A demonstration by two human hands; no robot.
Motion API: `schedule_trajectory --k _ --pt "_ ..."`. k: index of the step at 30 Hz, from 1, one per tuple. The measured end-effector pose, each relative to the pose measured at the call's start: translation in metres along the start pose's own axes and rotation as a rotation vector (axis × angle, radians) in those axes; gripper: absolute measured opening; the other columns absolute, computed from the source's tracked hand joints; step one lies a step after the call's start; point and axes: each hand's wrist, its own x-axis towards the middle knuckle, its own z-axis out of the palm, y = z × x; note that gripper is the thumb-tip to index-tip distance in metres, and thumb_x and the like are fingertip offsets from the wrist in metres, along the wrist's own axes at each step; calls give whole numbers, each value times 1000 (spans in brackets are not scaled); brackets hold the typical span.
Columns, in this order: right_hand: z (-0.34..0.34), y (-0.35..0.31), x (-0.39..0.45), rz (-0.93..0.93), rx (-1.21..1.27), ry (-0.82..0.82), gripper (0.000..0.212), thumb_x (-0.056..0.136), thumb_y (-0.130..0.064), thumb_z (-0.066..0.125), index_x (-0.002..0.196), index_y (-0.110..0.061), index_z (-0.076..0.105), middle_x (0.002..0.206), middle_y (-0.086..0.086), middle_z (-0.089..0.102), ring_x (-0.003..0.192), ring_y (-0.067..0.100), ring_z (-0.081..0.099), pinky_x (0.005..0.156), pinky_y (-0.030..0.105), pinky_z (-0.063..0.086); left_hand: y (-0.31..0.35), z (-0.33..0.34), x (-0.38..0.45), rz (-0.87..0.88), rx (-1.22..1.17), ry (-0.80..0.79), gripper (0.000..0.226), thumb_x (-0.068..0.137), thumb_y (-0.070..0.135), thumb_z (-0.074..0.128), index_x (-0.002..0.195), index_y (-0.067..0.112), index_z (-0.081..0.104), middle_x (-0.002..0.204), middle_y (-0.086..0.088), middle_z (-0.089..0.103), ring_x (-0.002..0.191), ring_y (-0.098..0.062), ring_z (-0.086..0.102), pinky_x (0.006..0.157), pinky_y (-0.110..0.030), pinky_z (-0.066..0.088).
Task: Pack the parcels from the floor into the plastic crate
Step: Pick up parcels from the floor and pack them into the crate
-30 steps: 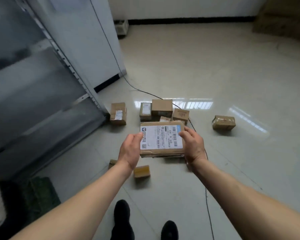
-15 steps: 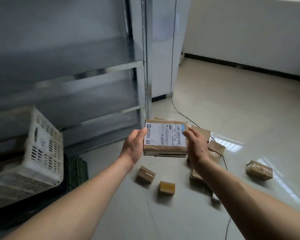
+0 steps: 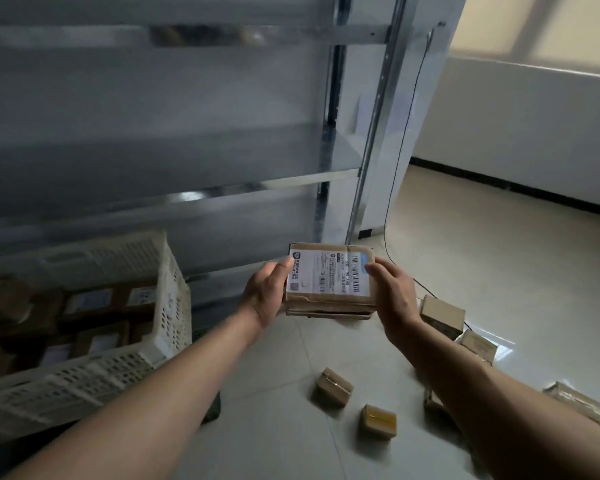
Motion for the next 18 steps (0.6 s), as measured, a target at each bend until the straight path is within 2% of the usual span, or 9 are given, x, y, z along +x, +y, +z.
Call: schedule_trajectory --k 3,7,12,15,18 --pt "34 -7 3 -7 -1 -32 24 97 -16 54 114 -4 66 96 16 70 77 24 70 54 22 51 2 -34 3 15 12 24 76 64 78 36 104 19 64 96 -4 72 89 -21 64 75 -34 45" --pt "76 -17 10 -31 6 -111 21 98 -16 53 112 -7 66 95 14 70 77 22 70 56 22 53 2 -75 8 13 0 53 67 74 69 33 108 18 61 98 -5 70 91 -21 63 76 -34 46" --pt "125 -21 32 -46 -20 -199 20 99 -21 54 114 -14 66 96 11 73 81 22 74 68 34 60 -1 -115 21 10 -17 123 68 76 68 33 108 16 62 99 -7 70 95 -22 64 84 -35 49" --pt "155 -19 53 -40 -16 -252 16 99 -21 54 108 -20 68 96 11 74 85 26 74 76 43 61 -2 -136 34 -15 -1 184 69 76 70 32 106 16 62 99 -7 70 96 -22 64 88 -38 50" --pt "189 -18 81 -46 -18 -301 16 99 -21 55 103 -19 70 94 12 75 83 26 74 73 40 60 0 -158 48 -54 8 239 76 73 76 32 110 18 63 102 -6 71 97 -21 64 91 -42 50"
